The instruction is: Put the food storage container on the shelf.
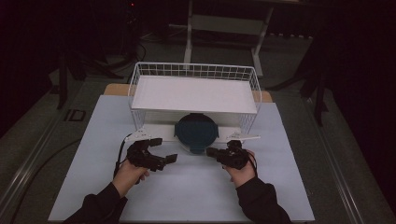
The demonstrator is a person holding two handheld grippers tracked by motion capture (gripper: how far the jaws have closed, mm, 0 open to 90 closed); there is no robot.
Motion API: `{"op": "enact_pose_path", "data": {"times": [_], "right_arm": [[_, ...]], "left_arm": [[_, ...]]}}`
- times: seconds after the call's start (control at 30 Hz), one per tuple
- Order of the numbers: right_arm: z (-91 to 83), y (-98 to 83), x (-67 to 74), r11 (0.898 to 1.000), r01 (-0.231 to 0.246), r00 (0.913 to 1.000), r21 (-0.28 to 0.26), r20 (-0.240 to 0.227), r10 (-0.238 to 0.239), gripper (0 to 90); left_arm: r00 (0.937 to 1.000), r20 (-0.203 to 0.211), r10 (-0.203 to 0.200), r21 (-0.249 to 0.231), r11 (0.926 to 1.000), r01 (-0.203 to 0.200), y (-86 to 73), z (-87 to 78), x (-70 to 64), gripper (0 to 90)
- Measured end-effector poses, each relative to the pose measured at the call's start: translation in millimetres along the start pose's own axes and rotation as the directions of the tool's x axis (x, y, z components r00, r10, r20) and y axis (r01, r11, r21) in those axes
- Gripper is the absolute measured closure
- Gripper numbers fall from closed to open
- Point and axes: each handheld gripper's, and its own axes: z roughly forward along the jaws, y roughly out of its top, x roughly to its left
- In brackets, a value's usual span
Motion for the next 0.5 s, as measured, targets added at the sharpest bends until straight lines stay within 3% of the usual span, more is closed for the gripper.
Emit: {"op": "enact_pose_path", "data": {"times": [0.2, 0.37, 0.5], "right_arm": [[13.0, -2.1, 5.6, 0.998, 0.04, 0.9992, 0.044, 0.003, -0.041, 90.0], [23.4, -3.0, 3.6, 0.998, 0.022, 0.9997, 0.05, -0.008, -0.022, 90.0], [29.0, -2.4, 7.4, 0.997, 0.041, 0.9992, 0.059, -0.003, -0.04, 90.0]], "left_arm": [[1.0, 0.004, -0.001, 0.01, 0.9999, 0.001, -9.0, -1.3, -2.3, 1.6], [1.0, 0.002, -0.006, 0.005, 1.0, 0.006, -13.9, -3.9, -2.6, 1.6], [1.0, 0.0, -0.006, -0.002, 1.0, 0.006, -16.7, -5.8, -2.7, 1.6]]}}
